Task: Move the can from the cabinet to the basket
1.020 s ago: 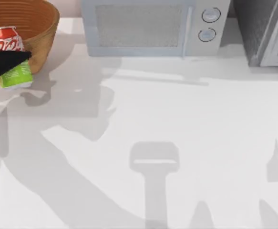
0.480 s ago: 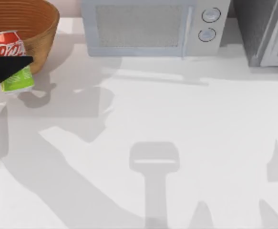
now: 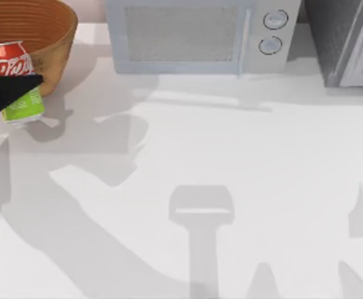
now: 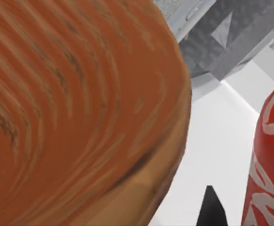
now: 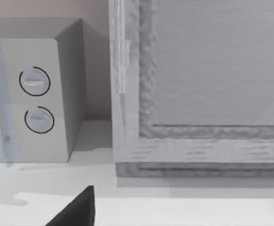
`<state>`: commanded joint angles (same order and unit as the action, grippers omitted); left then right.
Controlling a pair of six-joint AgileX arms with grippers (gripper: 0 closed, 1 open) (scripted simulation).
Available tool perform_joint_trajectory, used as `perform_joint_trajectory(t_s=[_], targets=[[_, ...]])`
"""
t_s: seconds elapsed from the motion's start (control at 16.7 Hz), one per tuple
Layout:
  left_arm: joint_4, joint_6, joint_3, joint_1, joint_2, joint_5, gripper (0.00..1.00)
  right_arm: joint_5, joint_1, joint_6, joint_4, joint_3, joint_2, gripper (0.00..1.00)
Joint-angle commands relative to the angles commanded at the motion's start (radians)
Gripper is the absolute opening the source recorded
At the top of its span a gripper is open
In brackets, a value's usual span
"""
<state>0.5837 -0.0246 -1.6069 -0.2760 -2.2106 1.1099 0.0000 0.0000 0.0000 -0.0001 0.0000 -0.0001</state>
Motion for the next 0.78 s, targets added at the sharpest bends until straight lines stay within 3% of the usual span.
perform_joint_trajectory(t_s=[0.42, 0.78], targets=[[0.000, 0.000, 0.000, 0.000, 0.000, 0.000, 0.98, 0.000, 0.000, 0.000, 0.000, 0.000, 0.000, 1.00], [0.000, 0.000, 0.000, 0.000, 0.000, 0.000, 1.00, 0.000, 0.000, 0.000, 0.000, 0.000, 0.000, 1.00]])
